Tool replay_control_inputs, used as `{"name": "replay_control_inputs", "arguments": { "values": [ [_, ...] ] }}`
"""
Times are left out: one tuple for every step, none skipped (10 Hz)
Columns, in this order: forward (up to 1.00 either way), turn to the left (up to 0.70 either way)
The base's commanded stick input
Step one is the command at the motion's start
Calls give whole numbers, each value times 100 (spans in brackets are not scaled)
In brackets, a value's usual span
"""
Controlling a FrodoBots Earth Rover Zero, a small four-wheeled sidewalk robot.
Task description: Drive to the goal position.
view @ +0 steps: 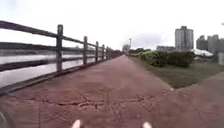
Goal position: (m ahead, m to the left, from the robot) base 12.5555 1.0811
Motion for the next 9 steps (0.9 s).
{"name": "replay_control_inputs", "arguments": {
  "values": [
    [85,1],
    [85,1],
    [85,1],
    [85,1],
    [85,1],
    [85,1],
    [85,1],
    [85,-22],
    [85,-33]
  ]
}}
